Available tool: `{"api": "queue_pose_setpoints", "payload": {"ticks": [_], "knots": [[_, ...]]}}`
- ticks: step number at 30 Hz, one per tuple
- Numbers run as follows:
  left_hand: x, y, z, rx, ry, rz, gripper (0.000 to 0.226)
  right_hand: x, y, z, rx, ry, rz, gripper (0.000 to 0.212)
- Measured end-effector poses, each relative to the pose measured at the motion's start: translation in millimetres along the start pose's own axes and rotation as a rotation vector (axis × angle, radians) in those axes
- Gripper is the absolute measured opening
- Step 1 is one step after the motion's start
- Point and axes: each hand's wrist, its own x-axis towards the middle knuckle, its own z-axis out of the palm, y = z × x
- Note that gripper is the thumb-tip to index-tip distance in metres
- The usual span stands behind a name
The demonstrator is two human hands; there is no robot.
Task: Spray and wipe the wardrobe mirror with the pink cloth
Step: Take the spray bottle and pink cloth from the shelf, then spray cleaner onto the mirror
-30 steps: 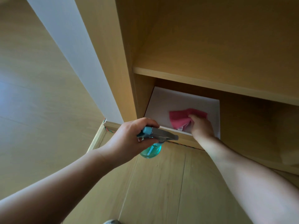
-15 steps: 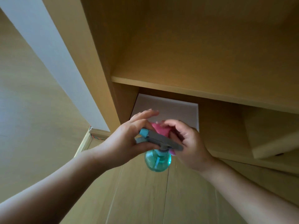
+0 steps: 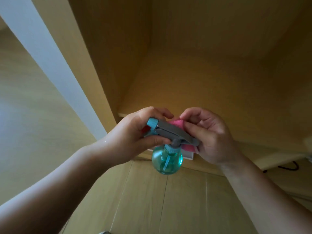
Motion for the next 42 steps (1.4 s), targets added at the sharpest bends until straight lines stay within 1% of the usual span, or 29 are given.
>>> {"api": "queue_pose_setpoints", "payload": {"ticks": [2, 3, 4, 6, 9, 12, 16, 19, 21, 23, 25, 28, 33, 36, 39, 41, 42], "knots": [[21.5, 33.9, -11.3, -0.024, 0.016, 0.002, 0.023, 8.0, -44.8, 8.1, 0.026, 0.000, 0.040, 0.030], [33.4, 53.0, -18.7, -0.038, 0.019, -0.004, 0.023, 11.7, -69.7, 14.1, 0.021, 0.004, 0.056, 0.032], [45.2, 73.0, -27.5, -0.045, 0.022, -0.017, 0.023, 15.3, -95.6, 21.3, -0.001, 0.005, 0.068, 0.031], [69.8, 116.2, -49.0, -0.035, 0.041, -0.069, 0.026, 21.6, -148.4, 37.9, -0.106, -0.005, 0.060, 0.018], [110.2, 186.4, -84.4, -0.034, 0.059, -0.139, 0.033, 33.2, -229.0, 64.8, -0.238, 0.041, -0.016, 0.025], [154.1, 260.4, -119.9, -0.008, 0.051, -0.129, 0.032, 50.6, -309.9, 91.4, -0.384, 0.067, -0.136, 0.029], [210.9, 361.6, -174.9, 0.060, 0.070, -0.113, 0.037, 77.5, -424.2, 129.7, -0.417, 0.121, -0.151, 0.025], [251.5, 431.5, -213.3, 0.139, 0.078, -0.164, 0.042, 95.5, -501.5, 158.4, -0.454, 0.165, -0.189, 0.024], [275.9, 475.4, -238.6, 0.155, 0.019, -0.172, 0.042, 105.3, -551.7, 177.7, -0.492, 0.184, -0.222, 0.023], [296.9, 514.8, -260.8, 0.129, -0.067, -0.131, 0.036, 111.0, -598.4, 195.3, -0.541, 0.205, -0.262, 0.024], [315.5, 547.5, -276.5, 0.124, -0.108, -0.088, 0.034, 112.4, -638.1, 210.2, -0.586, 0.253, -0.307, 0.025], [342.2, 583.3, -286.0, 0.179, -0.117, -0.026, 0.040, 108.0, -681.4, 224.7, -0.689, 0.349, -0.386, 0.025], [366.7, 622.5, -275.3, 0.154, -0.102, 0.016, 0.027, 85.6, -721.6, 234.5, -0.809, 0.505, -0.469, 0.028], [370.7, 640.5, -259.3, 0.110, -0.083, 0.037, 0.021, 66.4, -739.6, 235.3, -0.840, 0.559, -0.442, 0.031], [373.3, 658.1, -239.7, 0.073, -0.078, 0.068, 0.014, 44.4, -759.6, 227.3, -0.909, 0.559, -0.415, 0.032], [375.8, 669.7, -227.7, 0.055, -0.069, 0.080, 0.009, 26.7, -772.9, 212.7, -1.070, 0.653, -0.455, 0.030], [377.2, 674.9, -222.2, 0.056, -0.062, 0.074, 0.007, 16.3, -778.7, 202.2, -1.141, 0.754, -0.488, 0.029]]}}
